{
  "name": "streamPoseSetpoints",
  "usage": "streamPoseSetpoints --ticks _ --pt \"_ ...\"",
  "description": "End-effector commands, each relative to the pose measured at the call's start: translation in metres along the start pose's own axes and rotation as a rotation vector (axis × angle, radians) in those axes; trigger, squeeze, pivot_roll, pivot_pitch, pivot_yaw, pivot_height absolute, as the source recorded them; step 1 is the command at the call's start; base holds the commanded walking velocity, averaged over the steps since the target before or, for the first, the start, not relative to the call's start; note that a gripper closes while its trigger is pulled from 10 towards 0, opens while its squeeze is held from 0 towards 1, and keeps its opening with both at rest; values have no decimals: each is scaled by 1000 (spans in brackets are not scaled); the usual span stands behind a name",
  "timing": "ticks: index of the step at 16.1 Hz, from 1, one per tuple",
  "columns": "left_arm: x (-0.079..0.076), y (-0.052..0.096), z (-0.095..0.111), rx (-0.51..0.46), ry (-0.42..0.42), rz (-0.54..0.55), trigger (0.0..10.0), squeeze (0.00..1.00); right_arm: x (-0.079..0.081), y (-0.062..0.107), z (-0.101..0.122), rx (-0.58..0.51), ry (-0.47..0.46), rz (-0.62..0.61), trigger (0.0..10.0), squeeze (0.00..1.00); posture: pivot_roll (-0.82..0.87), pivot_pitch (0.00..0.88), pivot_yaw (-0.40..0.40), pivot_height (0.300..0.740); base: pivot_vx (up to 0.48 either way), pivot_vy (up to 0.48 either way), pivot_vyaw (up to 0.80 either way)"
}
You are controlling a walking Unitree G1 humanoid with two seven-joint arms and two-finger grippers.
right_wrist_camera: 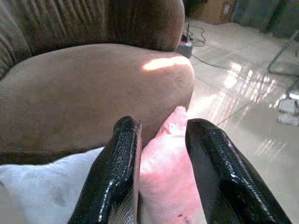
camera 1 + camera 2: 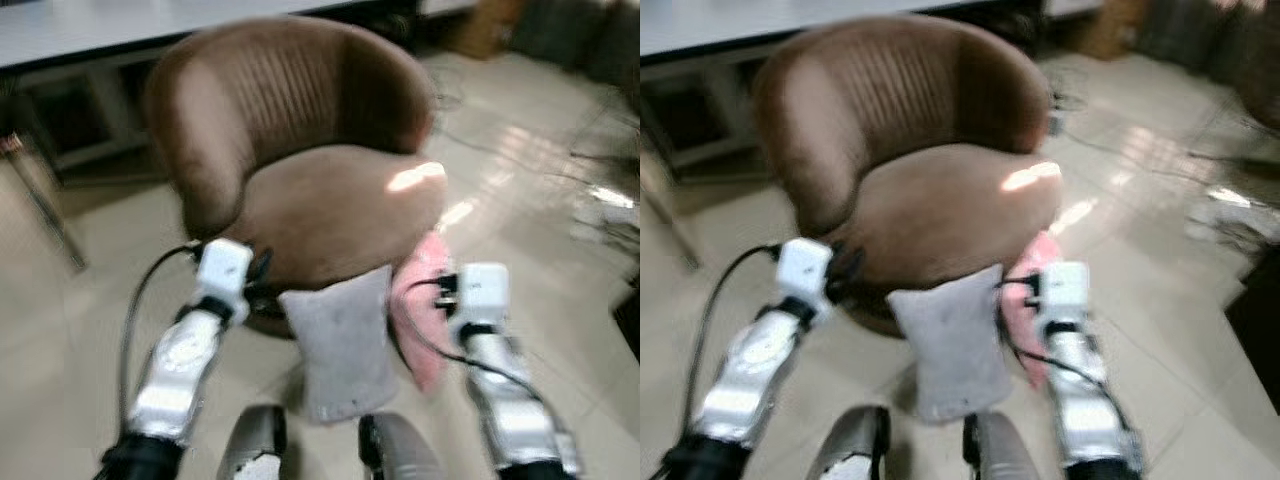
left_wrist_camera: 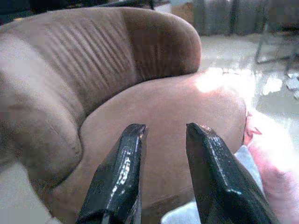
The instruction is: Move the pillow to the sofa from floor
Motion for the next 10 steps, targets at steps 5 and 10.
streamPoseSetpoints --ticks 5,10 --pt "-6 -3 4 -13 -6 -16 10000 0 -9 0 2 -11 19 -3 10000 0 -28 0 12 592 332 0 -310" --pt "-4 -3 5 -13 -11 -10 10000 0 7 1 1 -11 95 88 10000 0 -23 0 6 592 329 0 480"
Point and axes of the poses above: a point about 5 cm out from each wrist's last joint towards the gripper, its own y axis pointing back from the gripper into the wrist, its own z axis along the axis of the wrist's last joint, x = y × z, the point moved 6 cm from there along -y, pointing out of the wrist towards the gripper, and after that the axes turned 7 degrees about y, right-handed, at the moved point
